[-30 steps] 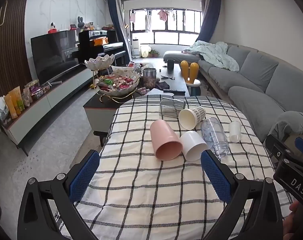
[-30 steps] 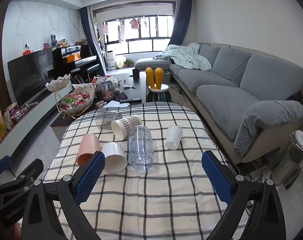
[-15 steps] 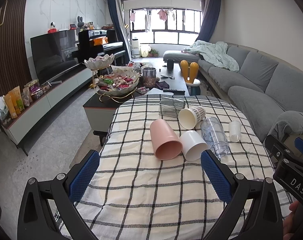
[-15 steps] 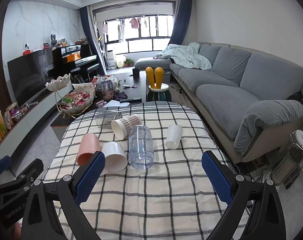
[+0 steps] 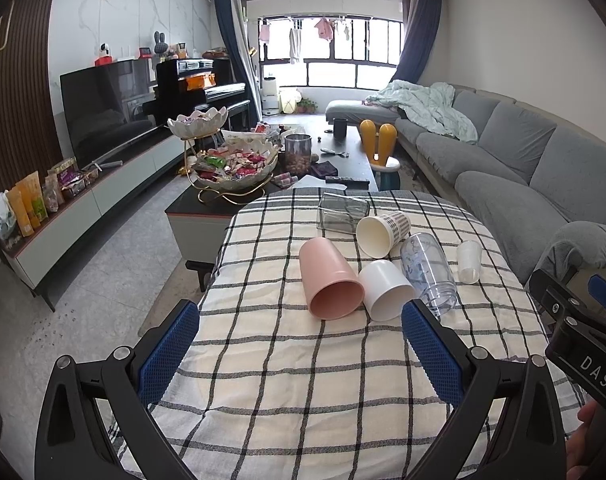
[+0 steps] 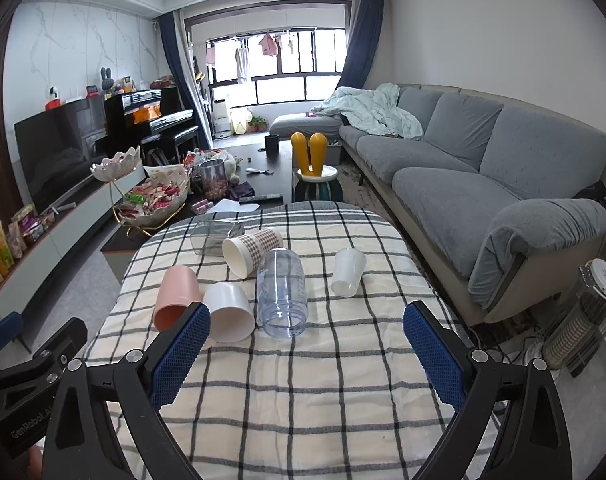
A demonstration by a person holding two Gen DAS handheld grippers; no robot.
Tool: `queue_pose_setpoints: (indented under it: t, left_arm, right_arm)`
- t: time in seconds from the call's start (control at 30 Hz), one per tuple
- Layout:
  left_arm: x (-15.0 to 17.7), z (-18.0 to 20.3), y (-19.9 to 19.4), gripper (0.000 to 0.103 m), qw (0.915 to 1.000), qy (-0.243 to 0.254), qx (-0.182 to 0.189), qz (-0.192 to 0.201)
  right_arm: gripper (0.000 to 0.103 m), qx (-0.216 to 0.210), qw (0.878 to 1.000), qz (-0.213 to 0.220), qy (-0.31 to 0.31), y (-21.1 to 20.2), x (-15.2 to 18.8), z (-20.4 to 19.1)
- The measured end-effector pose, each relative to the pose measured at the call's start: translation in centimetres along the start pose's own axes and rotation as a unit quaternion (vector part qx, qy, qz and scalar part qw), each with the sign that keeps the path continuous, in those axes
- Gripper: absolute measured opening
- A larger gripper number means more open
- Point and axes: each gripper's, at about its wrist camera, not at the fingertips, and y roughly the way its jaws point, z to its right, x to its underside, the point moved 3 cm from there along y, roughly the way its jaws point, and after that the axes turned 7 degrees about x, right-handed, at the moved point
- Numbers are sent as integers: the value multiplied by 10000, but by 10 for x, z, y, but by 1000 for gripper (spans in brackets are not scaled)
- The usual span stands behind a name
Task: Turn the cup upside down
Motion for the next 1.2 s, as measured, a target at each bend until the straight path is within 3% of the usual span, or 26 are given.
queue_pose_setpoints:
  t: [1.2]
  left_arm:
    - [2, -1, -2, 103, 10000, -12, 3, -10]
  right_arm:
    - [97, -8, 10000, -23, 8, 0, 0, 0]
